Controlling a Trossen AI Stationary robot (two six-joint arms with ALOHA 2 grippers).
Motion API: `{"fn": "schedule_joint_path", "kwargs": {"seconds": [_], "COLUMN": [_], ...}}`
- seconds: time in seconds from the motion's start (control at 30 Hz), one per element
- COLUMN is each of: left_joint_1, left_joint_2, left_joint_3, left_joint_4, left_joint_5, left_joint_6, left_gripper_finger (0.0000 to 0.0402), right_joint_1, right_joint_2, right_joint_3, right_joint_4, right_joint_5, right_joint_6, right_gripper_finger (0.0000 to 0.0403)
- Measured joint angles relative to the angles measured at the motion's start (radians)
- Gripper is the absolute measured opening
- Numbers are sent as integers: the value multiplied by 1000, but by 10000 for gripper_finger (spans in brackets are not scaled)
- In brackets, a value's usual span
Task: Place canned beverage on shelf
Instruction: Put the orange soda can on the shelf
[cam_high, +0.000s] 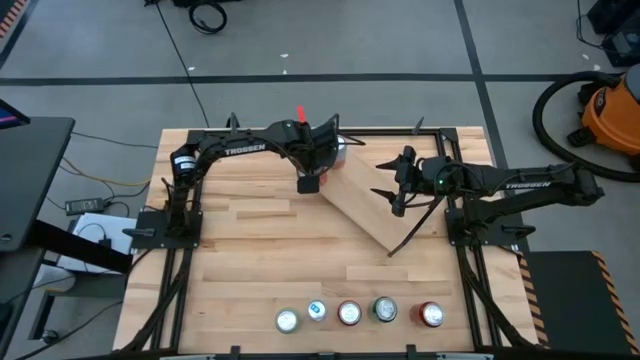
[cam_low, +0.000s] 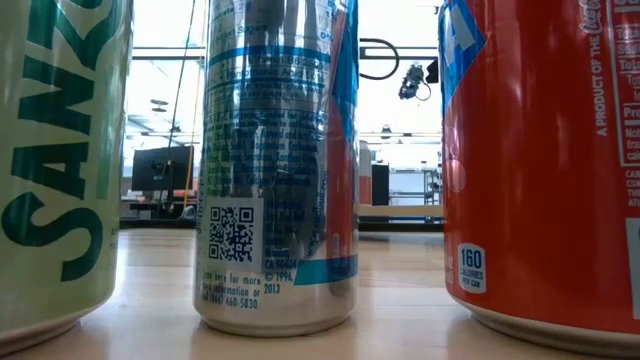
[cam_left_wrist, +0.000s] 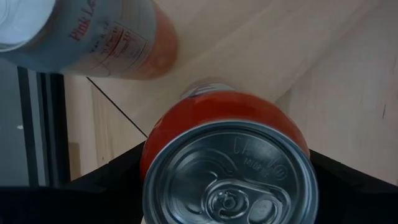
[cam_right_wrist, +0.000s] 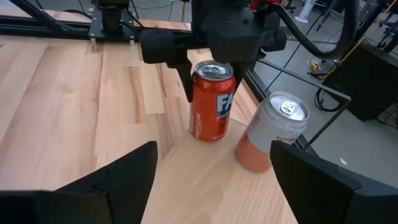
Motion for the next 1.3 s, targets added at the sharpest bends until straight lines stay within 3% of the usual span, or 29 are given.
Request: {"fn": "schedule_joint_path", "kwargs": {"seconds": [0.57, 0.83, 0.97, 1.3], "left_joint_1": [1, 1, -4, -37], "left_joint_2": [2, 2, 2, 2], "left_joint_3": [-1, -2, -2, -2], "left_joint_4": [13, 17, 15, 7], "left_joint_5": [-46, -47, -51, -184], "left_joint_6": [11, 3, 5, 64], "left_gripper_finger": [320, 386, 394, 396], "right_joint_1": [0, 0, 0, 0], "right_joint_2": [0, 0, 0, 0], "right_joint_3": [0, 0, 0, 0], "right_joint_4": [0, 0, 0, 0], "right_joint_5": [2, 2, 2, 2], "right_joint_6": [-3, -3, -4, -4], "right_gripper_finger": [323, 323, 323, 323]}}
